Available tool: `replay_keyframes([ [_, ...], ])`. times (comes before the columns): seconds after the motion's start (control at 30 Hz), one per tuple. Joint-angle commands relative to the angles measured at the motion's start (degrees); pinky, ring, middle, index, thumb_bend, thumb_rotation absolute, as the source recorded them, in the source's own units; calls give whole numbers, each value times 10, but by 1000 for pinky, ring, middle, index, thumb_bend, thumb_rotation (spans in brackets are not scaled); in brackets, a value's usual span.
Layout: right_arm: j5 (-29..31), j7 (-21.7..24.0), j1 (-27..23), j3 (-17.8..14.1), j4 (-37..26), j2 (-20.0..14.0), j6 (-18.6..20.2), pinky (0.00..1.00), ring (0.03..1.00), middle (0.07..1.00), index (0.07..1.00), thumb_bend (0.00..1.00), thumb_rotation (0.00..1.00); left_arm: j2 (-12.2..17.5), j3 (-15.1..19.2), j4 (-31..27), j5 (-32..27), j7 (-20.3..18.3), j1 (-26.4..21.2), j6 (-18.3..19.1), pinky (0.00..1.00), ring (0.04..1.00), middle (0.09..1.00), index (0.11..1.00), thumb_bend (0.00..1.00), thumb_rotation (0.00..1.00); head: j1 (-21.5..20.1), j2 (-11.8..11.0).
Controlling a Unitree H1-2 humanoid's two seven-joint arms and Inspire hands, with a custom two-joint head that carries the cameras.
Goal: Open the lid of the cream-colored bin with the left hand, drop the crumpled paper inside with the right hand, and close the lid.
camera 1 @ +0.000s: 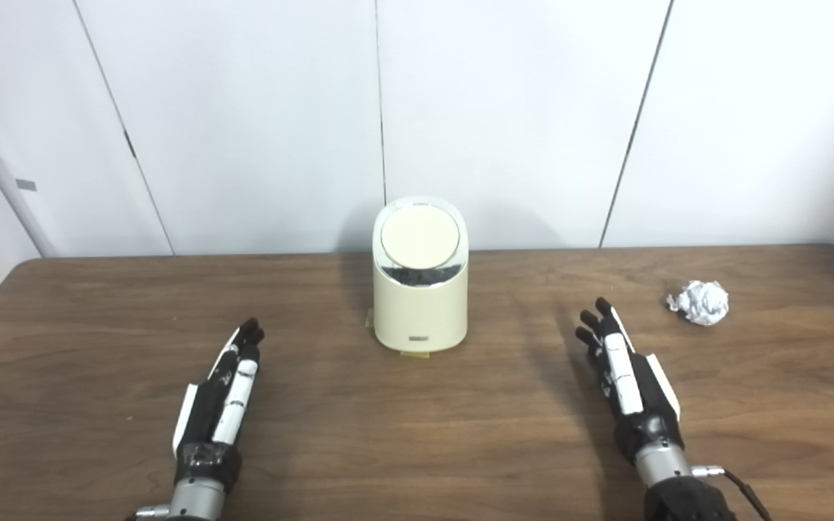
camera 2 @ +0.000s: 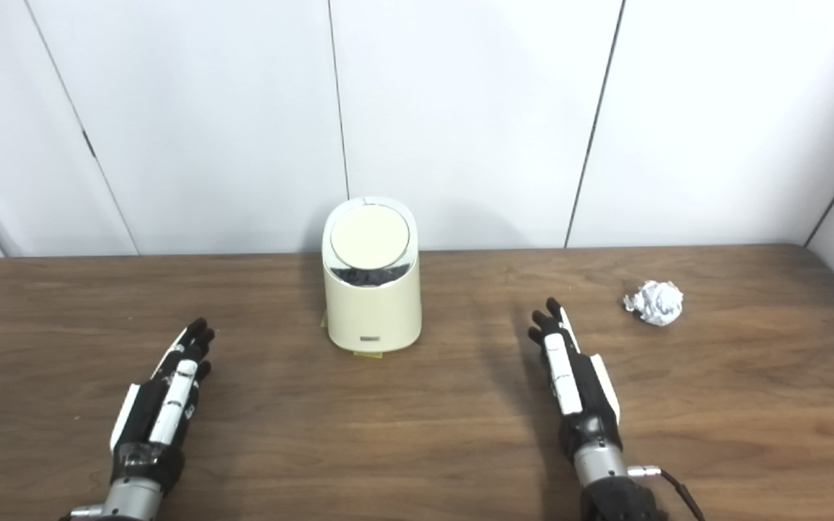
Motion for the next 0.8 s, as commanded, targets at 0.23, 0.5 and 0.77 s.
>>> replay_keyframes([
  [0.23, -2, 5, -17, 0, -18, -3, -11, 994, 938, 955, 1000, 521, 998, 3, -4, -5, 0, -3, -13, 10, 1000, 1000, 946, 974, 401, 717, -1, 1],
  [0.5, 2, 8, -15, -1, -23, -2, -11, 999, 937, 954, 1000, 531, 981, 3, -4, -10, -1, -3, -12, 10, 1000, 1000, 951, 974, 392, 695, -2, -2],
  [0.77, 6, 3, -7, -6, -42, 2, 7, 1000, 935, 950, 996, 524, 973, 5, -12, -40, 16, -1, -1, 30, 1000, 989, 946, 970, 452, 614, 10, -13],
])
